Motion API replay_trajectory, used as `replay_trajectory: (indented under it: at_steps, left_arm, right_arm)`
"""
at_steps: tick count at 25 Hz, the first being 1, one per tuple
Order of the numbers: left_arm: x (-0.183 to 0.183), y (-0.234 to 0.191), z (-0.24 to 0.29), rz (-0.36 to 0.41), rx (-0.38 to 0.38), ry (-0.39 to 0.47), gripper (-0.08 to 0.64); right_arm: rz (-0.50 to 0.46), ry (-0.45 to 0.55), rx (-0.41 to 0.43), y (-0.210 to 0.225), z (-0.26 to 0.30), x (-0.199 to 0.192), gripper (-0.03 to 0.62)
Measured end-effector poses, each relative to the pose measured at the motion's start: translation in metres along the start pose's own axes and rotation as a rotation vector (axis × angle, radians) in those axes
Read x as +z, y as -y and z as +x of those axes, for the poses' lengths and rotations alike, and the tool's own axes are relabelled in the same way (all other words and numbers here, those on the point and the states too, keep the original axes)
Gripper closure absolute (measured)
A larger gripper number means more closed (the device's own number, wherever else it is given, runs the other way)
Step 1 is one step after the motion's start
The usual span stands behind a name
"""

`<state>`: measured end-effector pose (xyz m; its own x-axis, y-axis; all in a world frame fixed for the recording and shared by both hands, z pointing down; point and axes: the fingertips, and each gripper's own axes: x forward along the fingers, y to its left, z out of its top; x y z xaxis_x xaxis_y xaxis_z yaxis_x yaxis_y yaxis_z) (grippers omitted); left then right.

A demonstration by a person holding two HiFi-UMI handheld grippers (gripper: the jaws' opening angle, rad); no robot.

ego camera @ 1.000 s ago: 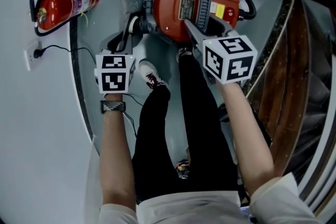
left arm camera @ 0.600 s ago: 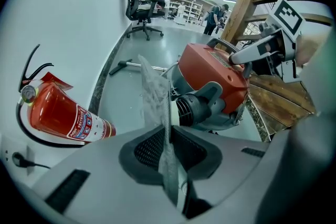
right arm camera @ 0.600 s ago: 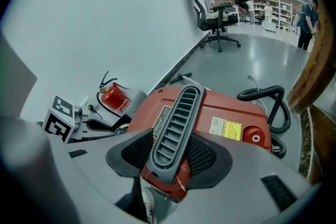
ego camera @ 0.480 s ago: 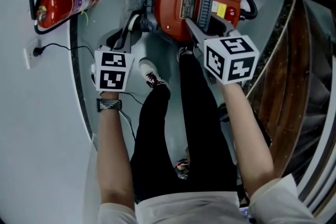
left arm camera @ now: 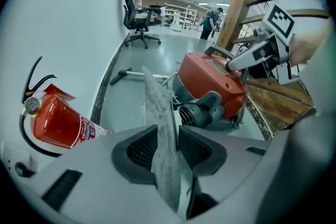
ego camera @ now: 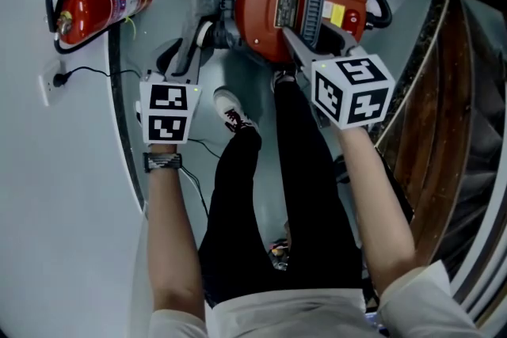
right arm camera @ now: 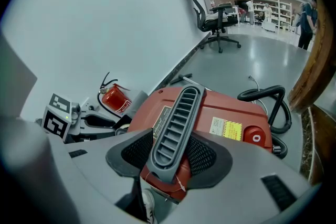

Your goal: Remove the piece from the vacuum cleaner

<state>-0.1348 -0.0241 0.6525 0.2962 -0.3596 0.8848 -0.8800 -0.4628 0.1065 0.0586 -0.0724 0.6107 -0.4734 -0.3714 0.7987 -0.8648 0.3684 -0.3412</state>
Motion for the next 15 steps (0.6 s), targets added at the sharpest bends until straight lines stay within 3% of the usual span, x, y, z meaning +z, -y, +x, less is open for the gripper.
replay_trajectory:
  at_steps: [5,9,15]
  left_arm:
    - [0.034,-0.007,0.003,-0.075,-0.024,0.092,0.431]
    - [0.046,-0.004,0.018,-0.06,-0.024,0.063,0.431]
    - [0.046,-0.006,0.028,-0.12,-0.018,0.045,0.454]
  right_arm:
    - [-0.001,0.001,0.002,0.0,0.0,0.0,0.391]
    - [-0.001,-0.001,0.004,0.0,0.0,0.0,0.391]
    - [-0.002,0.003,0.01,-0.001,0.0,0.0,0.39]
